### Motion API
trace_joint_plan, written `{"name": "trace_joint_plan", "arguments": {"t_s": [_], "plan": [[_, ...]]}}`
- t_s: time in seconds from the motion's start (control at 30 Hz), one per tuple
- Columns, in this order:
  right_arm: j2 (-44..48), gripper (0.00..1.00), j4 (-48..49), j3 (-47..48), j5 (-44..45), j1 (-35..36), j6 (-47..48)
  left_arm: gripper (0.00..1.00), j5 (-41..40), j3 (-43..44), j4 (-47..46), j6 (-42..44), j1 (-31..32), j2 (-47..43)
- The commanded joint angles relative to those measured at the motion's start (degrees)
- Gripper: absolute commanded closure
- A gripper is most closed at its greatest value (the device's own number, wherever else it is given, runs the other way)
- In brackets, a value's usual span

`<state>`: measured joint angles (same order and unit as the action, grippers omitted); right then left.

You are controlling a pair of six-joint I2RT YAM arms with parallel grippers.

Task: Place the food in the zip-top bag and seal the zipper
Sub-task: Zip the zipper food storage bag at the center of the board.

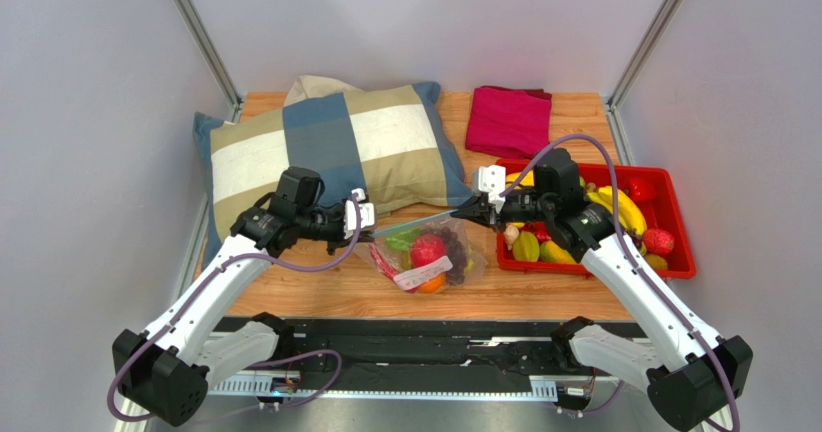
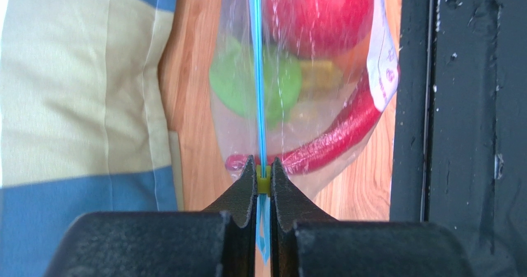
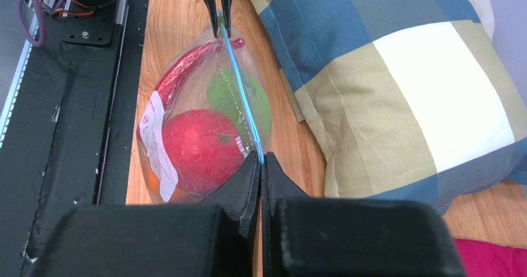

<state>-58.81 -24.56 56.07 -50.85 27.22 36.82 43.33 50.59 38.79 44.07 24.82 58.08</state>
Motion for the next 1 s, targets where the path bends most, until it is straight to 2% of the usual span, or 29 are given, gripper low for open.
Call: {"name": "trace_joint_plan", "arguments": {"t_s": [0.0,0.43,0.53,0.63,0.7,0.83,0.97], "plan": [[2.12,1.0,3.02,-0.09,2.07,-1.65,-0.69,0.97,-4.13,-1.46,8.67,5.05,-3.28,-1.74],[3.61,1.0,1.88,-1.84,2.42,-2.53,-0.87,0.97,-4.92,-1.02,16.76,10.77,-9.0,-4.12],[3.87,1.0,1.36,-2.02,0.33,-2.53,-1.66,1.0,-2.47,0.65,17.55,9.89,-9.0,-4.38],[4.31,1.0,-1.44,-1.5,-2.92,-2.35,-3.15,1.0,2.27,5.38,22.37,10.32,-9.0,-4.21],[4.75,1.0,-3.38,-0.79,-3.99,-1.91,-5.26,1.0,4.91,10.04,29.37,13.92,-9.0,-3.6],[4.85,1.0,-1.38,-1.85,-3.03,-0.42,-16.41,1.0,4.75,16.55,35.21,14.72,-8.91,-1.84],[-1.81,1.0,-1.28,-0.79,1.27,-0.5,-20.29,1.0,2.64,20.25,35.49,13.06,-9.0,3.68]]}}
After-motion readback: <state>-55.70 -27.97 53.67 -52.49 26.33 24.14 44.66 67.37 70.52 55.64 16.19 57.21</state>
